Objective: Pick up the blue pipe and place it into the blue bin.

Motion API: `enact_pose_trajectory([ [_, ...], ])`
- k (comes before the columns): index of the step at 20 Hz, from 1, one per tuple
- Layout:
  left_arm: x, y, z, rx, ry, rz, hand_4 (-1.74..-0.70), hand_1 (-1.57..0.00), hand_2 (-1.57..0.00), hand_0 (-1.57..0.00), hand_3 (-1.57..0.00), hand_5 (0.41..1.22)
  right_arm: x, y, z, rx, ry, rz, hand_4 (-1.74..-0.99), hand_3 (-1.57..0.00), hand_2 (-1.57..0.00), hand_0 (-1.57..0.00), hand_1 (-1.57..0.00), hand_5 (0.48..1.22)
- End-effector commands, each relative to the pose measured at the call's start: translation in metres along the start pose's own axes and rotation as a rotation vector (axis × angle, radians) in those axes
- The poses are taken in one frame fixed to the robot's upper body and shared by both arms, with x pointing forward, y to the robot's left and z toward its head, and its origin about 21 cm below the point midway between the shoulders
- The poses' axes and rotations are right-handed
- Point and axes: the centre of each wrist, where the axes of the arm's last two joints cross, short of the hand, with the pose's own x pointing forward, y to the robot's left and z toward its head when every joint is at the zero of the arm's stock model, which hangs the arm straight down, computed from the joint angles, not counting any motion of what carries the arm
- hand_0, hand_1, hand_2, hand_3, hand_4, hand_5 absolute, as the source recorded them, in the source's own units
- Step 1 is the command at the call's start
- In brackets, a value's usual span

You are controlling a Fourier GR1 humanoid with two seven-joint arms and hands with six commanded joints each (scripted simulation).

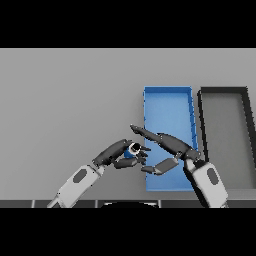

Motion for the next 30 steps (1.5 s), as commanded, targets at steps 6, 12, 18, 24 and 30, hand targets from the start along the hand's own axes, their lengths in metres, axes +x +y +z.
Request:
enact_pose_trajectory([
  [6, 0.002, -0.002, 0.002, -0.003, -0.002, -0.033, -1.74, -1.57, -1.57, -1.57, -1.54, 1.221, 0.006, 0.005, -0.042, 0.091, -0.022, 0.010, -1.218, 0.00, 0.00, 0.00, 0.00, 0.508],
  [12, 0.008, 0.003, 0.000, -0.070, 0.178, -0.146, -1.48, -0.71, -0.68, -0.82, -0.66, 1.221, 0.012, 0.005, -0.070, 0.188, -0.022, 0.033, -1.430, -0.63, -0.74, -0.72, -0.70, 0.522],
  [18, 0.004, 0.001, -0.002, 0.011, 0.012, -0.027, -1.67, -1.29, -1.19, -1.31, -1.25, 1.221, 0.001, 0.015, -0.074, 0.250, -0.042, -0.106, -1.469, -1.26, -1.35, -1.35, -1.34, 0.905],
  [24, 0.004, 0.003, 0.001, 0.015, -0.010, 0.008, -1.72, -1.50, -1.40, -1.50, -1.49, 1.221, 0.006, 0.013, -0.071, 0.243, -0.095, 0.008, -1.470, -1.49, -1.51, -1.51, -1.51, 1.138],
  [30, 0.003, 0.011, 0.005, -0.085, 0.007, -0.159, -1.22, -0.55, -0.50, -0.59, -0.55, 1.221, 0.006, 0.018, -0.076, 0.223, -0.077, -0.039, -1.490, -1.55, -1.56, -1.56, -1.56, 1.199],
])
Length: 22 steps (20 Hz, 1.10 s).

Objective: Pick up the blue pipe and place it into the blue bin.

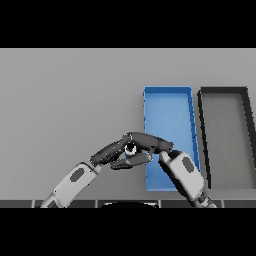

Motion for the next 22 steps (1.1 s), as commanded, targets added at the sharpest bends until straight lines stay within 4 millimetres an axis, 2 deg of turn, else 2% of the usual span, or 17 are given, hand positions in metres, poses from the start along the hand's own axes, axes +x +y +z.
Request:
enact_pose_trajectory([
  [1, 0.000, 0.002, -0.001, -0.010, 0.009, -0.028, -1.14, -0.44, -0.40, -0.47, -0.44, 1.187, 0.001, -0.001, 0.002, -0.001, -0.009, 0.001, -1.491, -1.55, -1.56, -1.56, -1.56, 1.204],
  [5, -0.004, 0.000, 0.004, 0.002, 0.077, -0.053, -0.97, -0.18, -0.16, -0.19, -0.18, 0.849, 0.004, 0.001, 0.001, 0.008, -0.075, -0.005, -1.495, -1.56, -1.57, -1.57, -1.57, 1.214],
  [7, -0.004, 0.002, 0.005, 0.010, 0.110, -0.071, -0.91, -0.12, -0.10, -0.12, -0.11, 0.735, 0.004, 0.003, -0.002, 0.001, -0.070, 0.011, -1.496, -1.57, -1.57, -1.57, -1.57, 1.216],
  [9, -0.001, 0.004, 0.003, 0.010, 0.125, -0.069, -0.89, -0.07, -0.07, -0.08, -0.07, 0.664, 0.004, -0.001, -0.001, -0.010, -0.064, 0.025, -1.495, -1.57, -1.57, -1.57, -1.57, 1.218],
  [11, -0.003, -0.001, 0.003, 0.012, 0.138, -0.040, -0.89, -0.05, -0.04, -0.05, -0.05, 0.617, 0.002, -0.002, 0.001, -0.008, -0.060, 0.013, -1.491, -1.57, -1.57, -1.57, -1.57, 1.219],
  [12, -0.005, 0.004, 0.004, 0.019, 0.151, -0.036, -0.89, -0.04, -0.03, -0.04, -0.04, 0.599, 0.005, -0.003, 0.003, -0.009, -0.079, 0.014, -1.490, -1.57, -1.57, -1.57, -1.57, 1.220],
  [15, -0.006, 0.003, 0.004, 0.026, 0.155, -0.014, -0.90, -0.02, -0.02, -0.02, -0.02, 0.569, 0.004, -0.001, -0.001, -0.018, -0.089, -0.015, -1.488, -1.57, -1.57, -1.57, -1.57, 1.220],
  [18, -0.008, 0.004, 0.004, 0.040, 0.181, -0.015, -0.90, -0.01, -0.01, -0.01, -0.01, 0.548, 0.015, -0.005, 0.005, -0.027, -0.092, -0.083, -1.491, -1.57, -1.57, -1.57, -1.57, 1.221],
  [20, -0.008, 0.001, 0.005, 0.026, 0.194, -0.006, -0.91, -0.01, 0.00, -0.01, -0.01, 0.534, 0.028, -0.014, 0.004, -0.034, -0.098, -0.131, -1.581, -1.57, -1.57, -1.57, -1.57, 1.221],
  [22, -0.008, -0.006, 0.003, 0.020, 0.199, 0.003, -0.91, 0.00, 0.00, 0.00, 0.00, 0.514, 0.044, -0.024, 0.010, -0.034, -0.108, -0.182, -1.639, -1.57, -1.57, -1.57, -1.57, 1.221],
])
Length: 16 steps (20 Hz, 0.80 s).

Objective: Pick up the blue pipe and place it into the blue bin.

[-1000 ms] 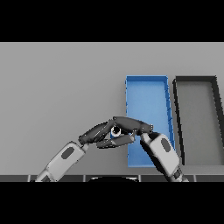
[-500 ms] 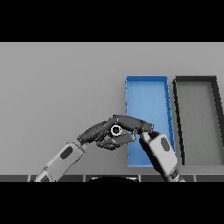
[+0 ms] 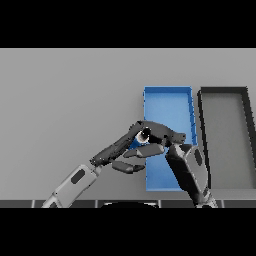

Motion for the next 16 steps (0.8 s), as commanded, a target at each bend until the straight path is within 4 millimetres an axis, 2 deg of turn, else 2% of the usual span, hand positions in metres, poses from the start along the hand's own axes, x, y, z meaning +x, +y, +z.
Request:
enact_pose_trajectory([
  [1, 0.001, 0.001, 0.000, -0.003, 0.006, 0.001, -0.92, 0.00, 0.00, 0.00, 0.00, 0.507, 0.008, -0.002, 0.001, -0.007, 0.000, -0.026, -1.659, -1.57, -1.57, -1.57, -1.57, 1.221],
  [5, 0.003, 0.001, 0.004, 0.000, 0.006, 0.001, -0.92, 0.00, 0.00, 0.00, 0.00, 0.503, 0.068, -0.025, -0.001, -0.055, -0.128, -0.081, -1.707, -1.57, -1.57, -1.57, -1.57, 1.141],
  [6, 0.003, 0.002, 0.007, -0.001, 0.005, 0.000, -0.92, 0.00, 0.00, 0.00, 0.00, 0.503, 0.086, -0.034, -0.006, -0.080, -0.161, -0.035, -1.714, -1.57, -1.57, -1.57, -1.57, 1.134],
  [10, 0.002, 0.004, 0.010, -0.006, -0.013, -0.009, -0.90, 0.00, 0.00, 0.00, 0.00, 0.495, 0.120, -0.068, -0.006, -0.265, -0.203, 0.021, -1.730, -1.57, -1.57, -1.57, -1.57, 1.110],
  [12, 0.001, 0.006, 0.013, -0.007, -0.011, 0.000, -0.91, 0.00, 0.00, 0.00, 0.00, 0.491, 0.125, -0.090, 0.001, -0.385, -0.182, 0.054, -1.734, -1.57, -1.57, -1.57, -1.57, 1.127],
  [14, 0.002, 0.004, 0.011, -0.007, -0.003, 0.007, -0.91, 0.00, 0.00, 0.00, 0.00, 0.490, 0.117, -0.112, 0.015, -0.491, -0.111, 0.053, -1.736, -1.57, -1.57, -1.57, -1.57, 1.135],
  [16, 0.000, 0.008, 0.010, -0.002, 0.003, 0.007, -0.91, 0.00, 0.00, 0.00, 0.00, 0.487, 0.097, -0.130, 0.035, -0.594, -0.034, 0.024, -1.738, -1.57, -1.57, -1.57, -1.57, 1.129],
])
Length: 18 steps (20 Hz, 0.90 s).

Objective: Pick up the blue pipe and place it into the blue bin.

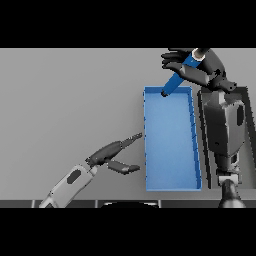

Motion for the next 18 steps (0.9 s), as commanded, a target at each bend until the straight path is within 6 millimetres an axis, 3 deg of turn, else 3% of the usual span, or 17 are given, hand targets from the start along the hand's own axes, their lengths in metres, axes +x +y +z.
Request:
enact_pose_trajectory([
  [1, 0.001, -0.002, -0.001, 0.002, 0.001, 0.001, -0.91, 0.00, 0.00, 0.00, 0.00, 0.489, -0.007, -0.010, 0.005, -0.035, 0.029, -0.014, -1.739, -1.57, -1.57, -1.57, -1.57, 1.124],
  [5, 0.003, -0.002, 0.001, 0.008, 0.001, 0.011, -0.89, 0.00, 0.00, 0.00, 0.00, 0.483, -0.058, -0.028, 0.024, -0.153, 0.197, -0.044, -1.740, -1.57, -1.57, -1.57, -1.57, 1.122],
  [12, 0.000, -0.001, 0.000, 0.015, -0.001, 0.001, -0.88, 0.00, 0.00, 0.00, 0.00, 0.463, -0.138, -0.033, 0.070, -0.300, 0.530, -0.118, -1.741, -1.57, -1.57, -1.57, -1.57, 1.122],
  [16, -0.001, -0.005, -0.001, 0.001, 0.003, 0.010, -0.88, 0.00, 0.00, 0.00, 0.00, 0.460, -0.175, -0.027, 0.092, -0.302, 0.709, -0.110, -1.591, -1.57, -1.57, -1.57, -1.57, 1.114],
  [17, -0.001, -0.006, 0.000, 0.003, -0.005, 0.011, -0.89, 0.00, 0.00, 0.00, 0.00, 0.457, -0.183, -0.029, 0.096, -0.312, 0.765, -0.108, -1.599, -1.33, -1.57, -1.57, -1.57, 1.110],
  [18, 0.001, -0.006, 0.000, 0.009, -0.006, 0.010, -0.89, 0.00, 0.00, 0.00, 0.00, 0.455, -0.190, -0.030, 0.096, -0.332, 0.821, -0.116, -1.547, -1.12, -1.39, -1.56, -1.46, 1.133],
])
